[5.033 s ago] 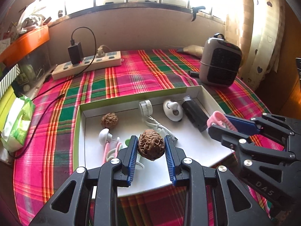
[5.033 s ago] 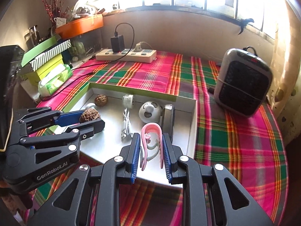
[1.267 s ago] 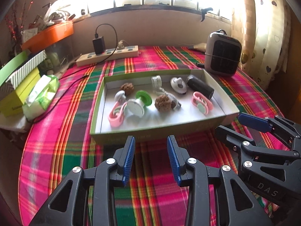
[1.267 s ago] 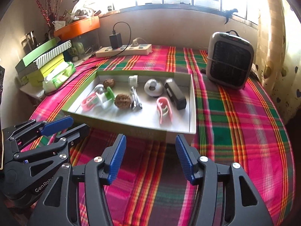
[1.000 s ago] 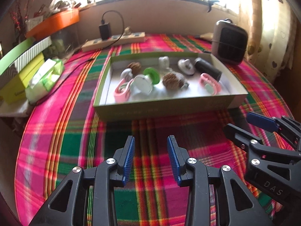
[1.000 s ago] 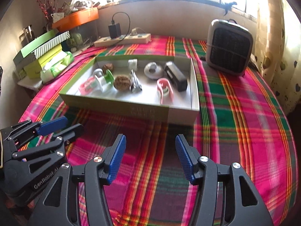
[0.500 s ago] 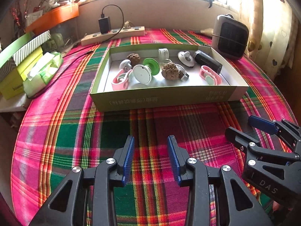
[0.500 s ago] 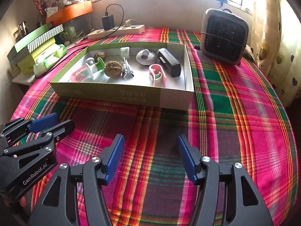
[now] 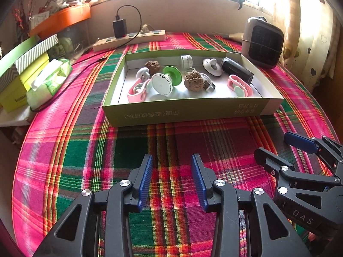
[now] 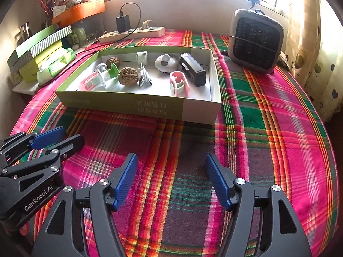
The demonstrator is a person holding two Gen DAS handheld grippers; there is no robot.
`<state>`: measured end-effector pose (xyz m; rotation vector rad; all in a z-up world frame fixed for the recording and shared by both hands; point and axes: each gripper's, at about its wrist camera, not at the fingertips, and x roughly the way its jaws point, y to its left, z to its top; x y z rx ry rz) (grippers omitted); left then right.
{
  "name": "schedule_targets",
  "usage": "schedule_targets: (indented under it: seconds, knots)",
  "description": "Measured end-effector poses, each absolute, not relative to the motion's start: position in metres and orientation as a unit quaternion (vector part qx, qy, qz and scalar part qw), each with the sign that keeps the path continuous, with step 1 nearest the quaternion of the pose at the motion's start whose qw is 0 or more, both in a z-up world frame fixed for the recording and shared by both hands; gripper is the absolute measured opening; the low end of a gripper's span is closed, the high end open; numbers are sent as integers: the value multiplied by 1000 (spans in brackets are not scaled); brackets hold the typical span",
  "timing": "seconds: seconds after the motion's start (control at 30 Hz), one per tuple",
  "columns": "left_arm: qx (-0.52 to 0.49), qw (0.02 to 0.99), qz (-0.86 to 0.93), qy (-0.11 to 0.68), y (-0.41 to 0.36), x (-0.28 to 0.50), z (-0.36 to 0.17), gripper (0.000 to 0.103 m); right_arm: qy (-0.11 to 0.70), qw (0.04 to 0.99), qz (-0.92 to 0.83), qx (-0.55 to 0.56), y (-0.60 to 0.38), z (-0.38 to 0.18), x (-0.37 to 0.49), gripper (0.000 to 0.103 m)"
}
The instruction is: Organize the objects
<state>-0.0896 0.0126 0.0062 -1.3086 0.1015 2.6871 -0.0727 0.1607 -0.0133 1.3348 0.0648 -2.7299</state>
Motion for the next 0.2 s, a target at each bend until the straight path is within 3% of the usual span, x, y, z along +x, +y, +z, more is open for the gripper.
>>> schedule_targets:
  seconds: [0.2]
  knots:
    - [-436, 75, 896, 34, 13, -89, 6, 36, 22, 51, -897, 439, 161, -13, -73, 67]
